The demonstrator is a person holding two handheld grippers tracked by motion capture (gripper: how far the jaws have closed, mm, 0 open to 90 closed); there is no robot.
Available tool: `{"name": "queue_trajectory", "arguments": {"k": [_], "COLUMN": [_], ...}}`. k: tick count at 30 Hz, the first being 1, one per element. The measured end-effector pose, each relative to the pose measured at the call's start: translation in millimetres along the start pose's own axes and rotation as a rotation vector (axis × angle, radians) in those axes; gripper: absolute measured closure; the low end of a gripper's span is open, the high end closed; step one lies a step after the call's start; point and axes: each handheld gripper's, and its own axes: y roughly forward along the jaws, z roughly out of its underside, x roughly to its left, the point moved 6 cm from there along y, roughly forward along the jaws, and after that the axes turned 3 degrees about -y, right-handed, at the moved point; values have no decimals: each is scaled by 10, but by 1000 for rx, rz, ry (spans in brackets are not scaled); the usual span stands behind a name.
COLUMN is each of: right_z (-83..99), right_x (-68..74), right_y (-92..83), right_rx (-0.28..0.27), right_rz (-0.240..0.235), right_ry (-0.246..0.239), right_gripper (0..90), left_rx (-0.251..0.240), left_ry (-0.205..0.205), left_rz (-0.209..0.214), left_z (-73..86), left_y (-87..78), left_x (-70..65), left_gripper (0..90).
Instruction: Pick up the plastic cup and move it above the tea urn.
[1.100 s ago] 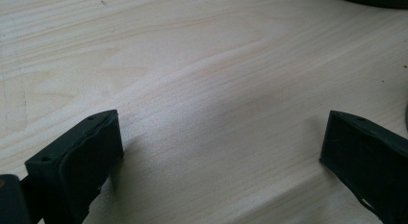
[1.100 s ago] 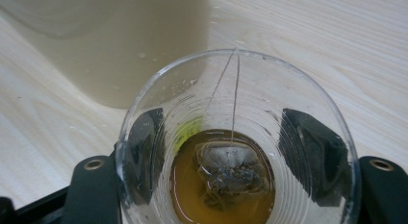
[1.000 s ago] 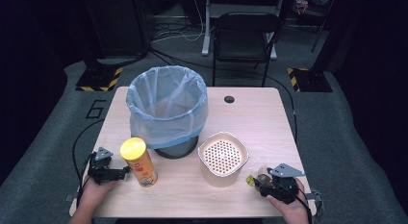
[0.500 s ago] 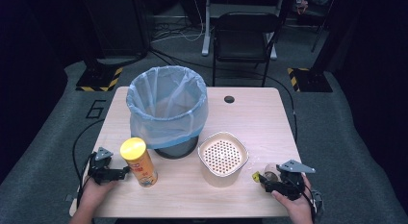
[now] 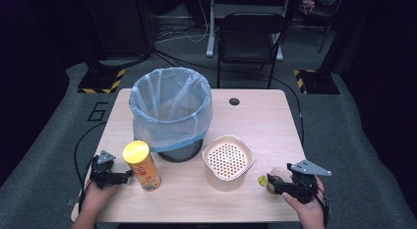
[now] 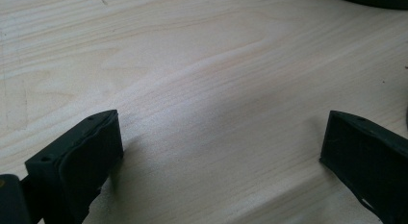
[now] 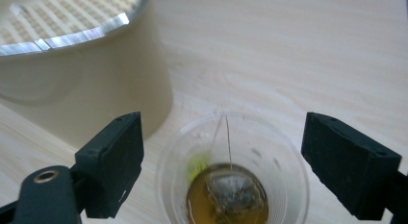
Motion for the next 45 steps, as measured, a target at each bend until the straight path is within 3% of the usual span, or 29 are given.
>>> {"name": "queue_trajectory", "arguments": {"k": [1, 4, 5, 7, 8, 10, 11, 17, 18, 19, 22, 27, 34, 36, 45], "right_z": [-138, -252, -372, -430, -541, -571, -631, -658, -640, -597, -567, -575, -576, -562, -461], "right_x": [8, 25, 89, 133, 236, 269, 358, 425, 429, 439, 430, 410, 420, 443, 463], "right_y": [-65, -77, -28, 8, 97, 129, 216, 414, 451, 509, 559, 678, 676, 649, 516], "right_rx": [-20, -32, -24, -32, -44, -46, -53, -15, -3, 23, 20, 34, 38, 56, 51], "right_rz": [-5, -16, -49, -59, -52, -61, -108, -147, -146, -146, -121, -133, -121, -119, -146], "right_ry": [-7, -20, -28, -44, -83, -78, -68, -51, -46, -49, -35, -13, -15, -60, -27], "right_gripper": [207, 316, 475, 504, 538, 538, 554, 603, 629, 657, 714, 753, 791, 807, 752], "left_rx": [1, 16, 14, 14, 5, 24, 17, 19, 4, 24, 24, 10, 2, 2, 1], "left_ry": [1, 2, 1, 2, 1, 3, 6, 8, 6, 5, 5, 8, 7, 6, 12], "left_rz": [-1, 2, 1, 0, -3, 5, 3, 6, 0, 7, 7, 2, 1, 2, 0], "left_z": [1, 5, 5, 5, 7, 17, 12, 10, 6, 14, 14, 7, 5, 5, 2], "left_y": [-2, -14, -12, -13, -9, -25, -21, -19, -7, -22, -22, -11, -5, -4, -3], "left_x": [1, 0, 0, 0, -5, -10, -8, -6, -7, -10, -10, -6, -7, -9, -4], "left_gripper": [7, 7, 7, 7, 7, 6, 6, 5, 5, 5, 5, 5, 5, 5, 5]}}
